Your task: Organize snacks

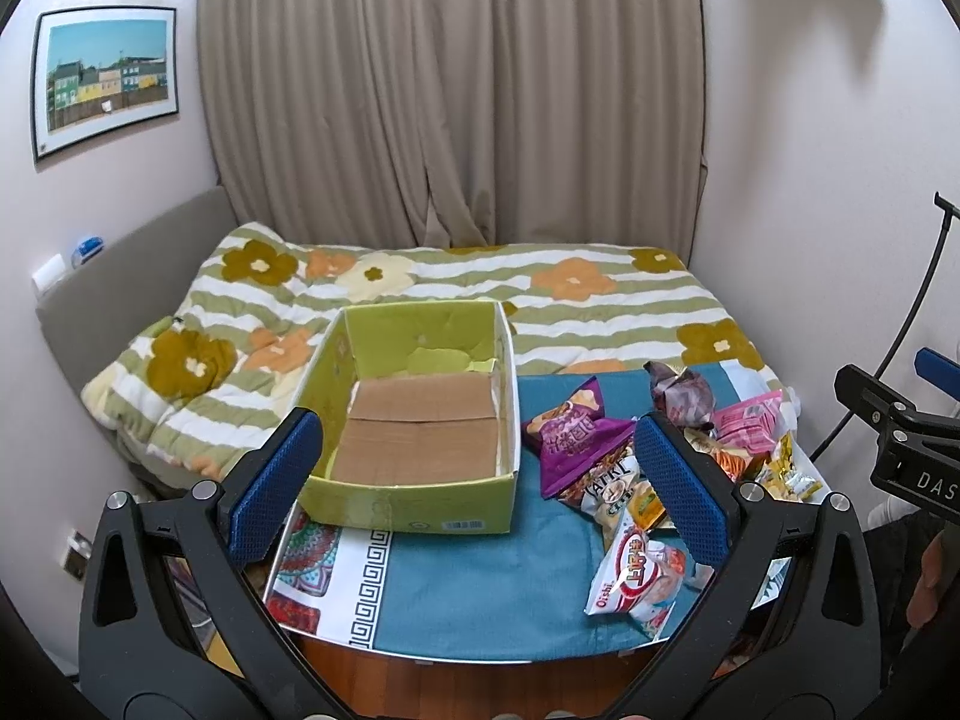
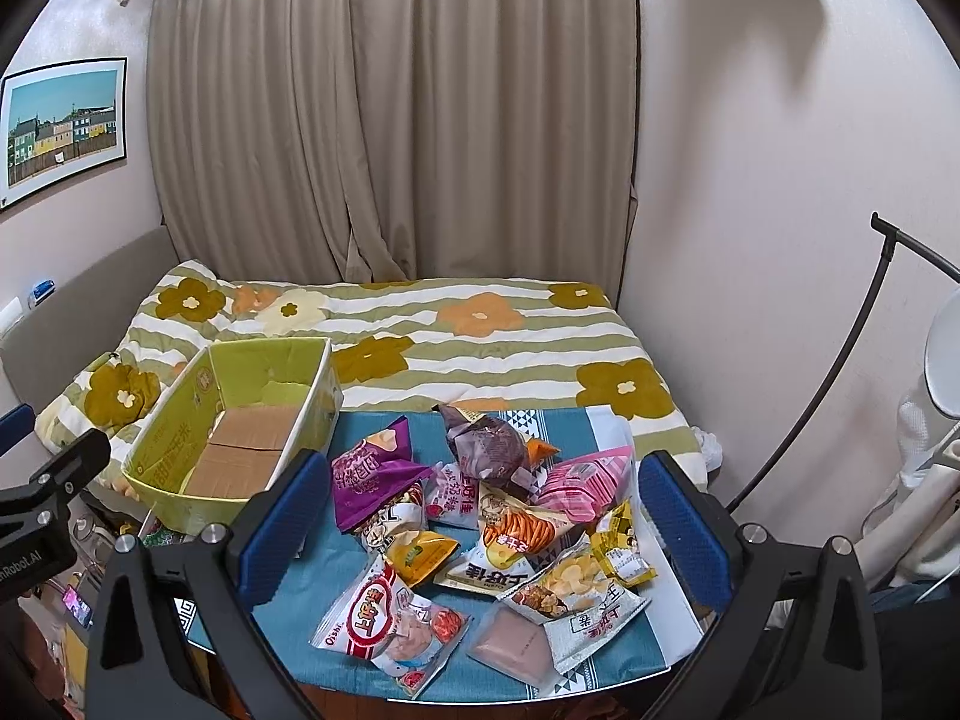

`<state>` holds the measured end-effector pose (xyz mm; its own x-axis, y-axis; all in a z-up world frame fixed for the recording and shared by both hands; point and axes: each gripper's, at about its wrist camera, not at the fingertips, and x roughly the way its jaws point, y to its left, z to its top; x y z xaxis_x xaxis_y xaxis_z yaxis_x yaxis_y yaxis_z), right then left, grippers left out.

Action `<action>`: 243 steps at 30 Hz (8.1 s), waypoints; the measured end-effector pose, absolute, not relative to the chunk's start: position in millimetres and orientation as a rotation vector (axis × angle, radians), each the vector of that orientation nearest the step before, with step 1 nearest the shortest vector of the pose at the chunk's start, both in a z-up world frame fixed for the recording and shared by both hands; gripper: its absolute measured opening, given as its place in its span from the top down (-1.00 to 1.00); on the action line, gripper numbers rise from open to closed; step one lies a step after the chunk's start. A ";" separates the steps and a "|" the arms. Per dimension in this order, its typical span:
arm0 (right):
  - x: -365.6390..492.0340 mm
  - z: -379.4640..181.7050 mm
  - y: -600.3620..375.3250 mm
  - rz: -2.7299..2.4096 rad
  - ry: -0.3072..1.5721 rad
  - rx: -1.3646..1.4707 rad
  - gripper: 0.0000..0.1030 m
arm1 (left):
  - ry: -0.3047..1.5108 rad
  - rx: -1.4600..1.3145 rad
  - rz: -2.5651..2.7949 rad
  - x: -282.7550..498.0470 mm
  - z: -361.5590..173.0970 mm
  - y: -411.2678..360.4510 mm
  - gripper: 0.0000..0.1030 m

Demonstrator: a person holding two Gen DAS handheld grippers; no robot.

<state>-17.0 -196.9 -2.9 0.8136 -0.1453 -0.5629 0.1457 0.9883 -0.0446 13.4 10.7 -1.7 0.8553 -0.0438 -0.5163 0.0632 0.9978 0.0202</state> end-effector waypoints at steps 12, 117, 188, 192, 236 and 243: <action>-17.9 -0.9 -199.0 -0.159 0.599 0.003 -0.99 | 0.545 0.045 -0.066 12.5 0.6 4.3 -0.99; 40.9 -128.6 -327.4 0.190 0.912 0.231 0.02 | 0.987 -0.185 -0.276 79.3 -131.2 -69.1 0.00; 327.2 -128.2 -13.5 0.147 1.007 0.111 -0.99 | 0.999 -0.005 -0.155 332.4 -140.4 193.0 -0.99; 322.5 -116.6 -14.0 0.166 0.983 0.118 -0.99 | 0.972 0.003 -0.139 323.7 -128.5 190.6 -0.99; 58.3 -26.7 -249.6 0.028 0.688 0.091 -1.00 | 0.755 -0.079 -0.097 88.0 -60.0 -43.2 -0.99; 46.3 -65.7 -286.3 0.012 0.737 0.177 -1.00 | 0.866 -0.128 -0.122 101.2 -111.8 -74.5 -0.99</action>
<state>46.3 -286.3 -65.7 0.7409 0.0732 -0.6676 0.0512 0.9850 0.1649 101.2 -74.5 -111.8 0.6416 -0.1590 -0.7504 0.0548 0.9853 -0.1619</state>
